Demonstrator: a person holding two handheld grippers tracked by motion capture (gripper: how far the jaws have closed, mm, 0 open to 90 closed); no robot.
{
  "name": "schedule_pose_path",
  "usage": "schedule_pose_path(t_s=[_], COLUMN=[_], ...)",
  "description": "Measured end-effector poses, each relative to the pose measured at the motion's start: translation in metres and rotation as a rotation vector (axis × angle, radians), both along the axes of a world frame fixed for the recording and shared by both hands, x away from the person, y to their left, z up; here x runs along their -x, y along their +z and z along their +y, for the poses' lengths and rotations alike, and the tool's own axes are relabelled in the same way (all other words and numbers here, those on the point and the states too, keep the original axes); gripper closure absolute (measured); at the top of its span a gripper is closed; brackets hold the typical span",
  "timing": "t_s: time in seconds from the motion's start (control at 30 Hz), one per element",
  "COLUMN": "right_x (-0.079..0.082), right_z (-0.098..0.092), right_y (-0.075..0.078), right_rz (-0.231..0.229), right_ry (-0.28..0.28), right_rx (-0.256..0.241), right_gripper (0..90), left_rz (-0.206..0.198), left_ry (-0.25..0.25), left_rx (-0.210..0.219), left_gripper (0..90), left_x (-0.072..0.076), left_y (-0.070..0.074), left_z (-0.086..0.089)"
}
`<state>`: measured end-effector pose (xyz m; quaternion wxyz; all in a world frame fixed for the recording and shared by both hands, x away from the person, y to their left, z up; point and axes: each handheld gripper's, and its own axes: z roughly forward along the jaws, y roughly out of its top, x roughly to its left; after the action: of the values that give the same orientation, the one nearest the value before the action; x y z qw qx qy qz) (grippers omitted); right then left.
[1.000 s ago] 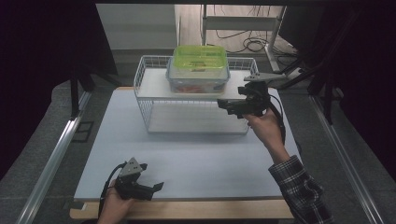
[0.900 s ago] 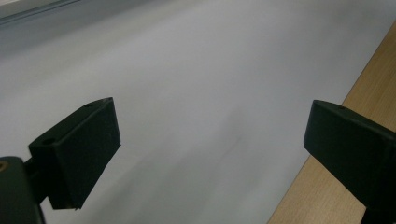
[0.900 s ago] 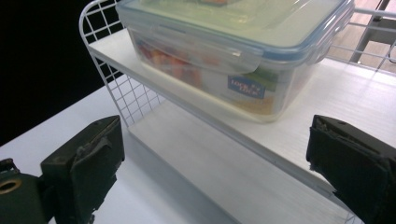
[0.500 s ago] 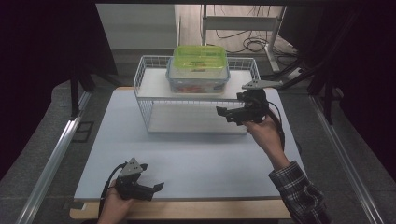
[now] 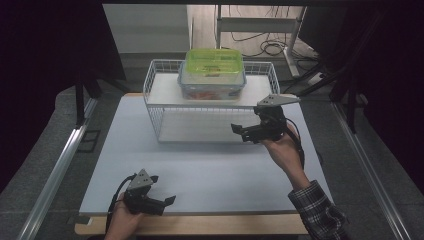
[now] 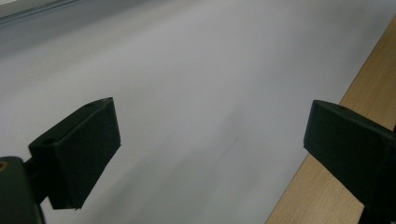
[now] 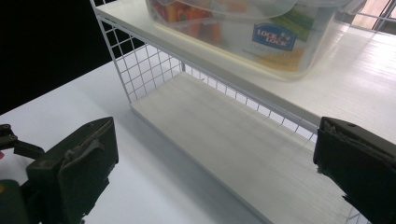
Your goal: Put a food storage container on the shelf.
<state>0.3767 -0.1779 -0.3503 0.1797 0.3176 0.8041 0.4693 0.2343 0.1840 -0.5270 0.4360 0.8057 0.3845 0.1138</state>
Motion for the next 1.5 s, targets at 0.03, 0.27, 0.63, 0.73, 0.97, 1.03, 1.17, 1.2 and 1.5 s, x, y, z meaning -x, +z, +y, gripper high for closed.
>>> schedule_pose_path(t_s=[0.03,0.27,0.63,0.73,0.97,1.03,1.17,1.2,1.5], right_x=[0.001,0.007,0.013,0.015,0.018,0.019,0.02,0.021,0.023], right_z=[0.0,0.0,-0.004,-0.005,-0.008,-0.009,-0.011,-0.012,-0.016], right_y=[-0.001,-0.008,-0.024,-0.027,-0.037,-0.04,-0.047,-0.049,-0.062], right_rz=[-0.002,-0.018,-0.035,-0.038,-0.043,-0.036,-0.028,-0.029,-0.028], right_ry=[0.0,0.0,0.004,-0.001,-0.002,-0.005,-0.008,-0.009,-0.019], right_rx=[0.005,0.019,0.026,0.029,0.038,0.039,0.037,0.037,0.048], right_gripper=[0.0,0.0,0.0,0.0,0.0,0.0,0.0,0.0,0.0], left_rz=[0.001,0.001,0.001,0.002,0.004,0.004,0.002,0.002,0.0], left_ry=[-0.001,-0.003,-0.003,-0.003,-0.002,-0.003,-0.003,-0.003,-0.004], left_rx=[-0.001,-0.006,-0.007,-0.008,-0.007,-0.007,-0.009,-0.009,-0.011], left_gripper=[3.8,3.8,3.8,3.8,3.8,3.8,3.8,3.8,3.8], left_x=[0.0,0.0,0.0,0.0,0.0,0.0,0.0,0.0,0.0], left_y=[0.0,0.0,0.0,-0.001,-0.001,-0.001,-0.001,-0.001,-0.001], left_z=[0.0,0.0,0.0,0.0,-0.001,-0.001,0.0,0.0,0.0])
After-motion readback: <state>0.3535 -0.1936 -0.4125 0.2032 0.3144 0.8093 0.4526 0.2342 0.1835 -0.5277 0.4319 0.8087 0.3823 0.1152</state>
